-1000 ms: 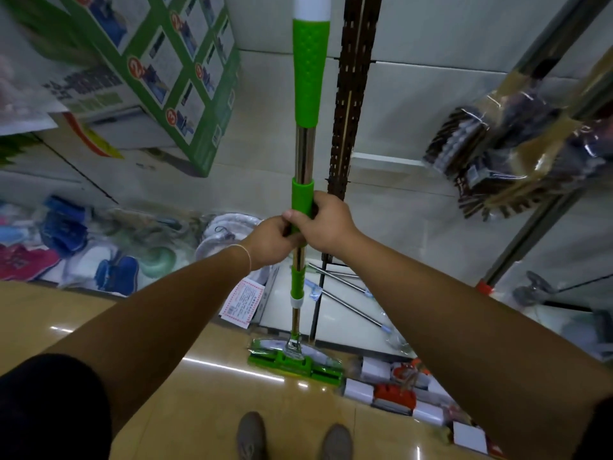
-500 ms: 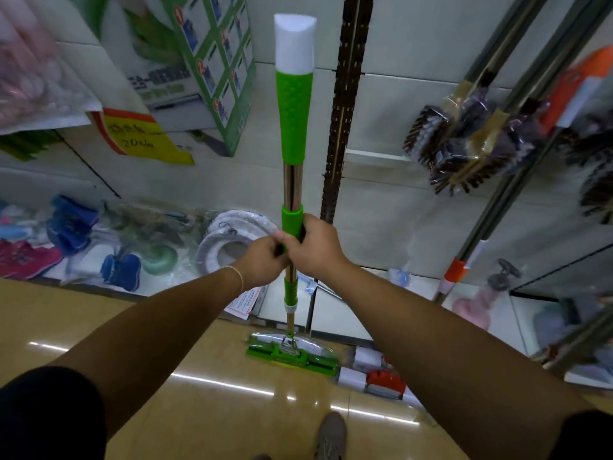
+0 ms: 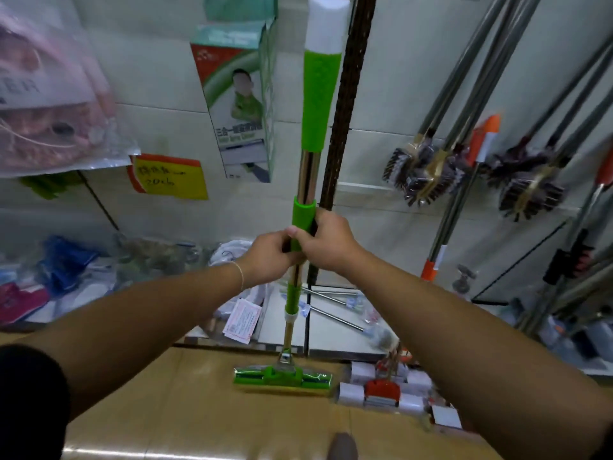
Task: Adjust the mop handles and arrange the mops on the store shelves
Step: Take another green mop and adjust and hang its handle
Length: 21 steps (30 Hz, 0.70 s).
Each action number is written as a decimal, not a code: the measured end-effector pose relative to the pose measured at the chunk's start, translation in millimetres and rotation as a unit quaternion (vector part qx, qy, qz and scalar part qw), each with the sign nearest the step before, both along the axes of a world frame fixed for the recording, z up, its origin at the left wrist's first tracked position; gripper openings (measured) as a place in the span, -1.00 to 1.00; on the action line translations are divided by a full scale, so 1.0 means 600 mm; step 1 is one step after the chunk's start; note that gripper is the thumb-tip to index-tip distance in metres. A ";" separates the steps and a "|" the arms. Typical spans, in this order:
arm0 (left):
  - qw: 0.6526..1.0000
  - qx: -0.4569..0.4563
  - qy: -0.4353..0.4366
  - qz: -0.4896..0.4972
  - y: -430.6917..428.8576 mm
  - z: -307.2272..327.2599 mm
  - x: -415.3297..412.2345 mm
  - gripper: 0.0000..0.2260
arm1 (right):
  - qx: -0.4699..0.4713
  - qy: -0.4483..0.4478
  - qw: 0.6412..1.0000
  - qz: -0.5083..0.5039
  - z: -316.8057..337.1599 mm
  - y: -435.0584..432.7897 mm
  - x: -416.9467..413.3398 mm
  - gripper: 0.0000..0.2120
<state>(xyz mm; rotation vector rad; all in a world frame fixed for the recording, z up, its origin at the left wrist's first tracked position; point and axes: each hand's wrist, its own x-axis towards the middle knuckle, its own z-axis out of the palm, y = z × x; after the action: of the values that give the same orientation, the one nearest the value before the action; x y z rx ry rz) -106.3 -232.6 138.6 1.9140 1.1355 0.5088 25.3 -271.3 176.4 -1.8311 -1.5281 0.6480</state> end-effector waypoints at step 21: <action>0.949 -0.048 -0.234 -0.206 -0.186 0.291 0.239 -0.94 | 0.147 0.122 0.962 -0.194 0.297 -0.267 0.208 -0.76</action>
<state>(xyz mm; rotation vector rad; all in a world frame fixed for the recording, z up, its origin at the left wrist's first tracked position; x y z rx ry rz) 37.0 -344.4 313.2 1.7519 0.4318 0.6154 150.2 -431.5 354.3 -1.6847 -1.0057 0.4136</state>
